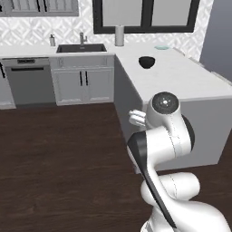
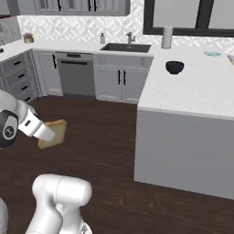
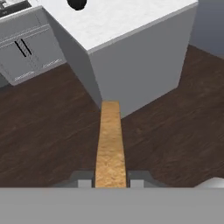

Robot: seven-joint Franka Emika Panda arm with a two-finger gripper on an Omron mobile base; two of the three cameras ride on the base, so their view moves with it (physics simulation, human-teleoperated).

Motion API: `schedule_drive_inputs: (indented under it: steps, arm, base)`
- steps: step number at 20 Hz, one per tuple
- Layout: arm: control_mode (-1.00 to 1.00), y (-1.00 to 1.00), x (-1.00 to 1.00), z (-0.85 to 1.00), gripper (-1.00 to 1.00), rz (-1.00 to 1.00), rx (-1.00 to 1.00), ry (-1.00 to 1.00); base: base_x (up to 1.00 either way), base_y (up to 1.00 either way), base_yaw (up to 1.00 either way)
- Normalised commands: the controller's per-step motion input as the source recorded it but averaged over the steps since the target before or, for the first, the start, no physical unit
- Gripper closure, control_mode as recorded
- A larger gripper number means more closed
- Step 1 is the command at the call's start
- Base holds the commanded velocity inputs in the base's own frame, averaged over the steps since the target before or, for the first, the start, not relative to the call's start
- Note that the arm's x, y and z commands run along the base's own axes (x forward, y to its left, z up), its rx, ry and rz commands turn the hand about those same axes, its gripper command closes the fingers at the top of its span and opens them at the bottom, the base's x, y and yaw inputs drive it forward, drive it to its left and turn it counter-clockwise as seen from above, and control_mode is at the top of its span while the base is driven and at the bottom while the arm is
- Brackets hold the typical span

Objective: Start the toaster. Once the lever pops up, take the bread to the plate on the dining counter.

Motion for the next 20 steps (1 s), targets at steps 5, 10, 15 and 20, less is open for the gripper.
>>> schedule_drive_inputs:
  steps: [5, 10, 15, 20]
  arm:
    - [1.00, 0.00, 0.00, 0.00, 1.00, 0.00, 0.00, 0.00]
    - [1.00, 0.00, 0.00, 0.00, 1.00, 0.00, 0.00, 0.00]
    - [1.00, 0.00, 0.00, 0.00, 1.00, 0.00, 0.00, 0.00]
    - [1.00, 0.00, 0.00, 0.00, 1.00, 0.00, 0.00, 0.00]
  base:
    - [0.35, -1.00, -0.08]
    - [0.64, -1.00, -0.07]
    - [0.75, -1.00, -0.05]
    - [0.80, -1.00, 0.00]
